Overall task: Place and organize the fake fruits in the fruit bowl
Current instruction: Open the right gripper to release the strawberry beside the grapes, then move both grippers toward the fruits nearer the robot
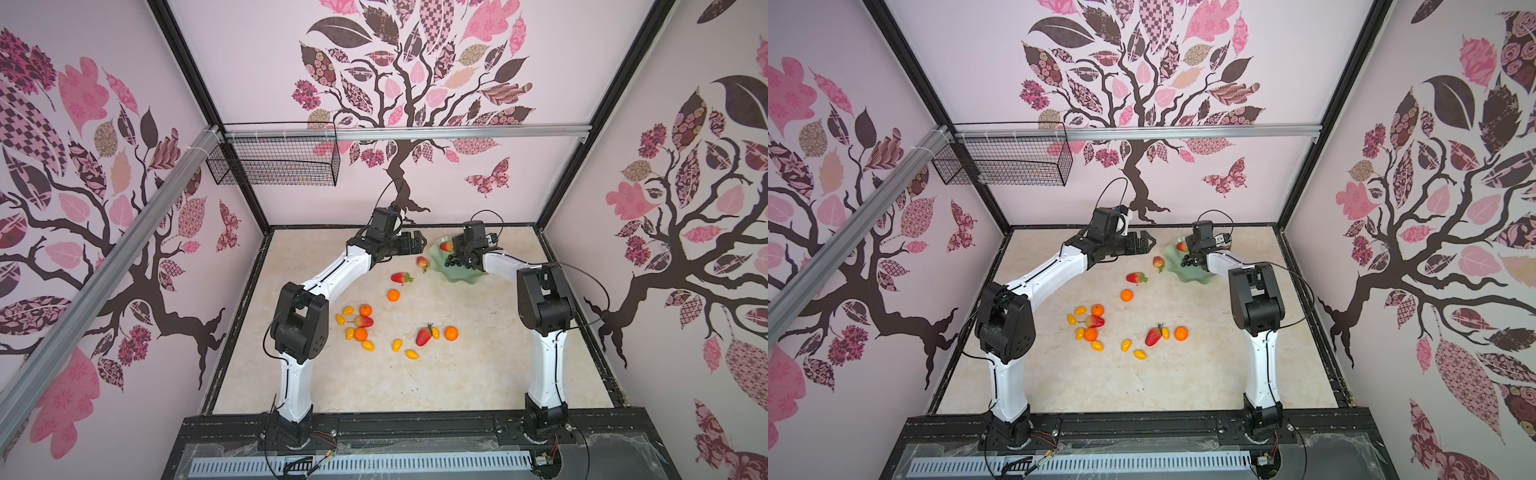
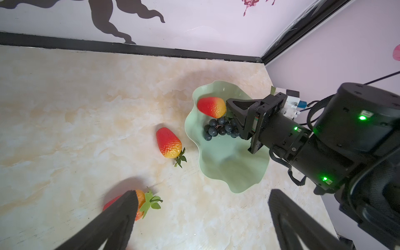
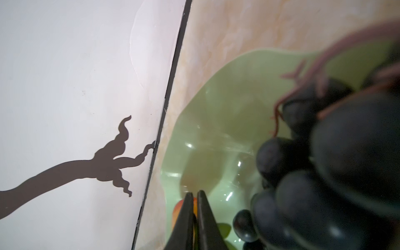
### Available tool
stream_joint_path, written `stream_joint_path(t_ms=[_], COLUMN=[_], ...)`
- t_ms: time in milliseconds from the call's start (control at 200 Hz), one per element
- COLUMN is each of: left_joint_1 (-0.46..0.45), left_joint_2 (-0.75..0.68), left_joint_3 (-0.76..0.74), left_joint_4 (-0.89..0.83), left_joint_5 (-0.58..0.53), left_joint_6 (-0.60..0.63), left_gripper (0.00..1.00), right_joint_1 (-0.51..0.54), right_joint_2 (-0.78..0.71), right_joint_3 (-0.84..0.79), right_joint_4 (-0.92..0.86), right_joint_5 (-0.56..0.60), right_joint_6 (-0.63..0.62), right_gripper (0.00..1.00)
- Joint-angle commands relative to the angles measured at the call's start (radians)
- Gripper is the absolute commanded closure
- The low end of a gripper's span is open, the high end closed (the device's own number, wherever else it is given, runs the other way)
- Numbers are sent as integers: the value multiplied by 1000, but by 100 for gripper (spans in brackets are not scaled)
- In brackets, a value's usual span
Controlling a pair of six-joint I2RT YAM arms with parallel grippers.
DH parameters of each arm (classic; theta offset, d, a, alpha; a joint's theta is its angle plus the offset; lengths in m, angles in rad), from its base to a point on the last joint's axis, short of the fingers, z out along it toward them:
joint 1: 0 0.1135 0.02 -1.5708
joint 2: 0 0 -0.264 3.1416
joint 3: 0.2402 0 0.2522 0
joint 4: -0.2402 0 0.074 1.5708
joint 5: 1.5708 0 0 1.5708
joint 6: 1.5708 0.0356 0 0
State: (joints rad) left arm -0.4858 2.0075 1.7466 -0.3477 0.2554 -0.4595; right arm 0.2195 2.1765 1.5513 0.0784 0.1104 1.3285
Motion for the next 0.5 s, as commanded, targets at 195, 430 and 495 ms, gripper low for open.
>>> stream_joint_path(t_ms=[195, 430, 495], left_joint_1=[-3, -6, -7], left_joint_2=[-11, -26, -35], left_joint_3=[22, 19, 19], left_joint_4=[14, 4, -2], left_joint_5=[13, 1, -2], left_joint_6=[5, 7, 7], left_gripper=[2, 2, 1], right_joint_1=[5, 4, 5], right_joint_2=[35, -44, -79], right_joint_3=[25, 6, -7], right_joint_4=[-34, -64, -64], right_joint_5=[5, 54, 66], right_joint_6=[-27, -122, -157], right_gripper=[71, 61, 57])
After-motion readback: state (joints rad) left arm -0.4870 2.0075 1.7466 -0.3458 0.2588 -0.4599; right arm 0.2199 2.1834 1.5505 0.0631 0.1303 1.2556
